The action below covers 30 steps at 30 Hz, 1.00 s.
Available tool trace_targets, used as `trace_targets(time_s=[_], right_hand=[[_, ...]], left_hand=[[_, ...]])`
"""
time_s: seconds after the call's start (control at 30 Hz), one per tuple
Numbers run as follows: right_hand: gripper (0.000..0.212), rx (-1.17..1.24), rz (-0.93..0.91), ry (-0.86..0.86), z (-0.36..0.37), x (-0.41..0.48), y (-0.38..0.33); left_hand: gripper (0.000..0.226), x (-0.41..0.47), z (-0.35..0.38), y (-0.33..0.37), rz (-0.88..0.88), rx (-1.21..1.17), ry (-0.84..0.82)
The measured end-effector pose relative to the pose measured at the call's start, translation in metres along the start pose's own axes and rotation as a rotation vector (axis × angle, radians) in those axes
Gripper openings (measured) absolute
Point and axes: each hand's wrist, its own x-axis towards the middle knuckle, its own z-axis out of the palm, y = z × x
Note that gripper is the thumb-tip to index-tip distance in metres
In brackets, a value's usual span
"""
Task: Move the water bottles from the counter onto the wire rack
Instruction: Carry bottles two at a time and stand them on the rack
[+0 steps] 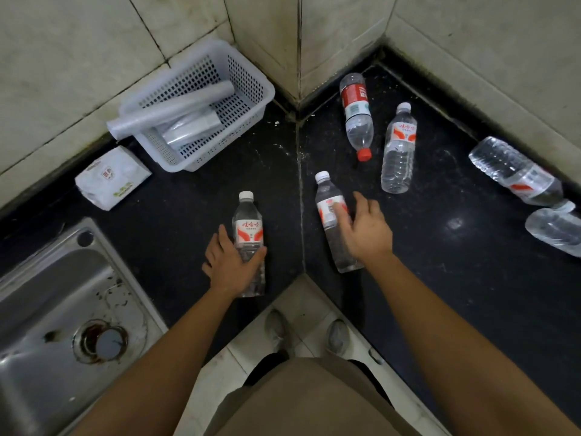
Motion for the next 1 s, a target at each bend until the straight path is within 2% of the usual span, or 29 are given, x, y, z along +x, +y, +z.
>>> trace_targets(time_s=[0.07,0.13,0.23,0.33,0.47,0.6,0.7,0.87,1.0], right_hand=[[0.087,-0.181,-0.041,-0.101,0.004,0.001,-0.012],[0.097,-0.270,0.002,-0.130,0.010,0.003,-0.017],[0.115,-0.320,0.092,-0.135,0.015,0.006,-0.012],[0.128,-0.249,0.137,-0.190,0.011,0.008,-0.007],[0.107,-0.093,0.176,-0.214,0.002,0.007,0.001],[0.073,0.335,0.336,-0.301,-0.018,-0.007,0.018],[0.074,0.560,0.382,-0.250,-0.033,-0.026,0.029],[0.070,0.832,0.335,-0.007,-0.087,-0.039,0.025],[0.063,0.982,0.249,0.224,-0.152,-0.062,0.010]], left_hand=[[0.090,-0.004,0.002,-0.002,0.085,0.066,0.100],[0.082,-0.004,0.004,0.001,0.030,0.117,0.127],[0.091,-0.004,0.009,0.006,-0.006,0.135,0.102],[0.102,-0.005,0.013,0.012,-0.034,0.165,0.100],[0.093,-0.003,0.013,0.019,-0.126,0.139,0.093],[0.076,-0.001,-0.001,0.040,-0.153,0.030,0.073],[0.071,-0.008,-0.015,0.072,-0.119,-0.078,0.081],[0.058,-0.031,-0.048,0.150,0.234,-0.280,0.150],[0.062,-0.061,-0.087,0.208,0.498,-0.448,0.200]])
